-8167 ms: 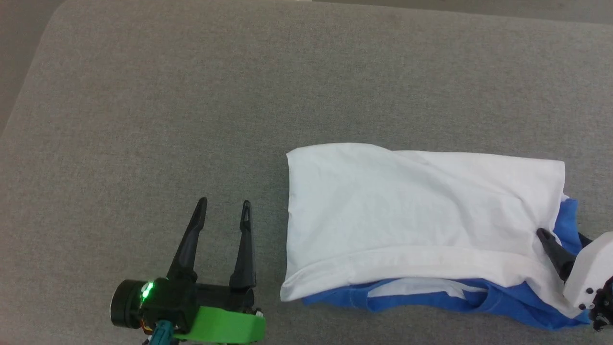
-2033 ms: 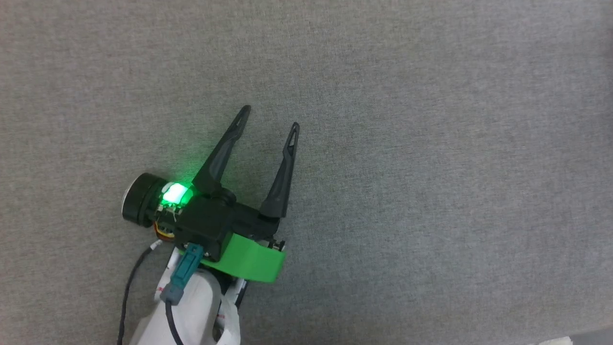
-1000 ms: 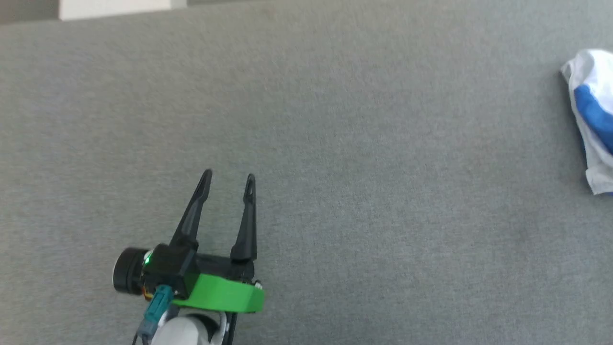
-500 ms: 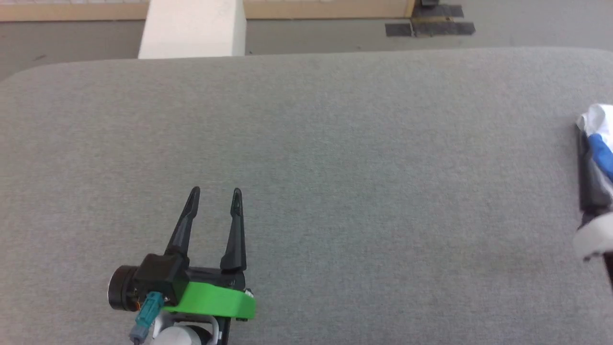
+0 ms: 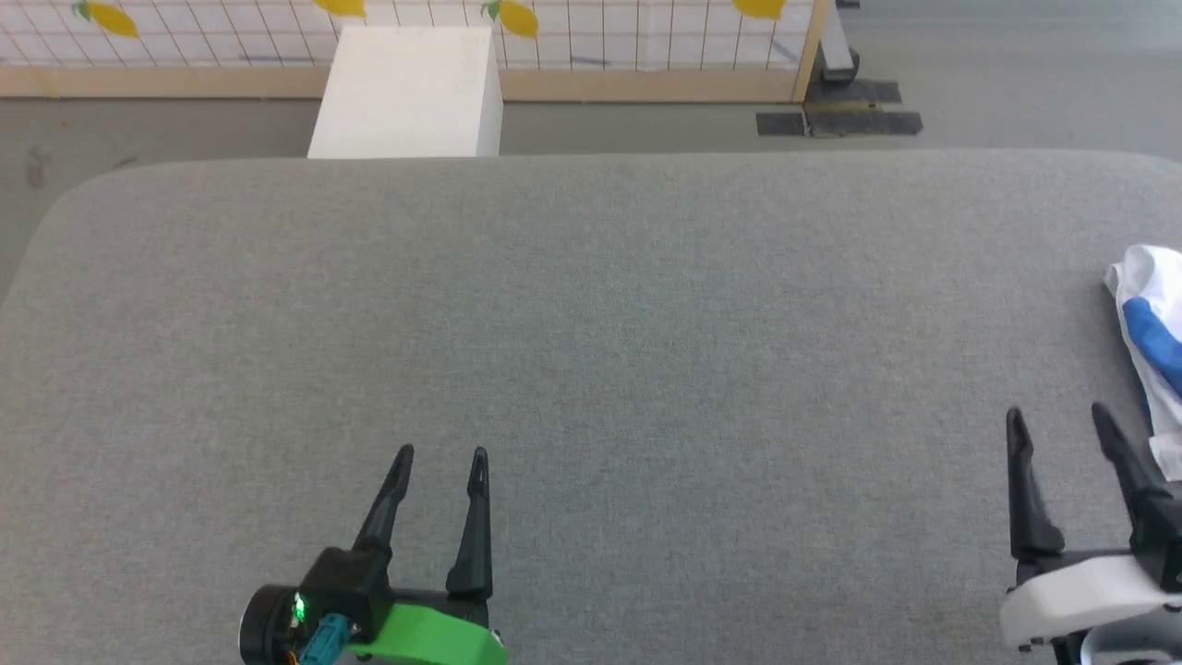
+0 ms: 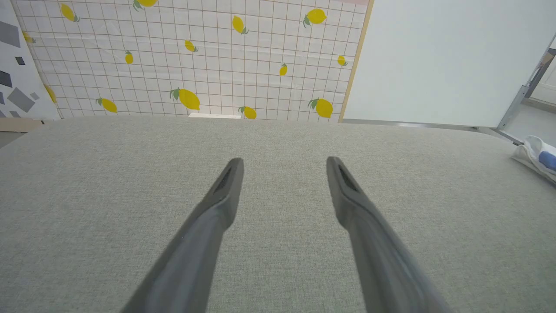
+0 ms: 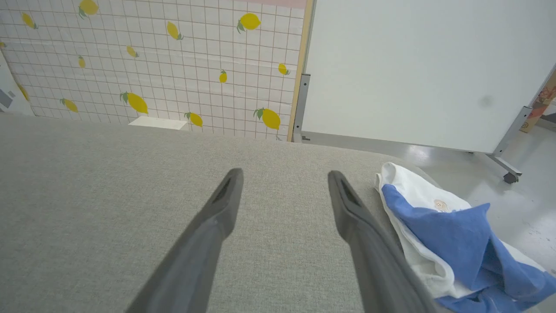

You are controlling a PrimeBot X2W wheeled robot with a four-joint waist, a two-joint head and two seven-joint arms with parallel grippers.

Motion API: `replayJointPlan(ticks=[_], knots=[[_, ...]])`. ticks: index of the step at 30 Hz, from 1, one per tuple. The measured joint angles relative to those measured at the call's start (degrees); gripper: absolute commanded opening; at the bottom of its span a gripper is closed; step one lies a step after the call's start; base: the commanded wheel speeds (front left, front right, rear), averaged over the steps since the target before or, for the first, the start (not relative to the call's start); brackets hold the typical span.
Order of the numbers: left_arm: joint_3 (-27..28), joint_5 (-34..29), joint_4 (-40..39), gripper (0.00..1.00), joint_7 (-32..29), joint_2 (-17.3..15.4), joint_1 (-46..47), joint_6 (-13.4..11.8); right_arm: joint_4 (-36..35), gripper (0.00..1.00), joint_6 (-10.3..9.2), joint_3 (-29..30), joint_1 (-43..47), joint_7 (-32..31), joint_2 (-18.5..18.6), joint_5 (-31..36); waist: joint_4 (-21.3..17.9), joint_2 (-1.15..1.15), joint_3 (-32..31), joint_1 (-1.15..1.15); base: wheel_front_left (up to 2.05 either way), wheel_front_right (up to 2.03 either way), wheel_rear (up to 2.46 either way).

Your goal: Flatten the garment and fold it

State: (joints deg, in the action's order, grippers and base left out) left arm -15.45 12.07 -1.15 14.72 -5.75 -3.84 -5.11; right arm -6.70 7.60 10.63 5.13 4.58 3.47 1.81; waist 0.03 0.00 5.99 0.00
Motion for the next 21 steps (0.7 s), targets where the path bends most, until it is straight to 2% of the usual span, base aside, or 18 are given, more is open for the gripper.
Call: replayJointPlan(ticks=[11, 12, 21], knots=[[0.58, 0.0, 1.0, 1.0, 0.01, 0.47, -1.79, 0.02, 3.9, 1.0, 0.0, 0.26, 0.97, 1.34, -0.43, -2.63, 0.52, 0.0, -1.59, 0.0, 0.0, 0.0, 0.0], [0.7, -0.03, 0.99, 0.0, 0.0, 0.51, -1.85, 0.01, 4.01, 0.0, 0.0, 0.25, 0.97, 1.35, -0.43, -2.79, 0.47, 0.0, -1.53, 0.0, 0.0, 0.0, 0.0], [0.85, -0.02, 0.98, 0.0, -0.53, 0.49, -1.79, 0.01, 4.03, 0.0, 0.0, 0.1, 0.94, 1.01, -0.42, -2.78, 0.45, 0.0, -1.72, 0.0, 0.0, 0.0, 0.0]])
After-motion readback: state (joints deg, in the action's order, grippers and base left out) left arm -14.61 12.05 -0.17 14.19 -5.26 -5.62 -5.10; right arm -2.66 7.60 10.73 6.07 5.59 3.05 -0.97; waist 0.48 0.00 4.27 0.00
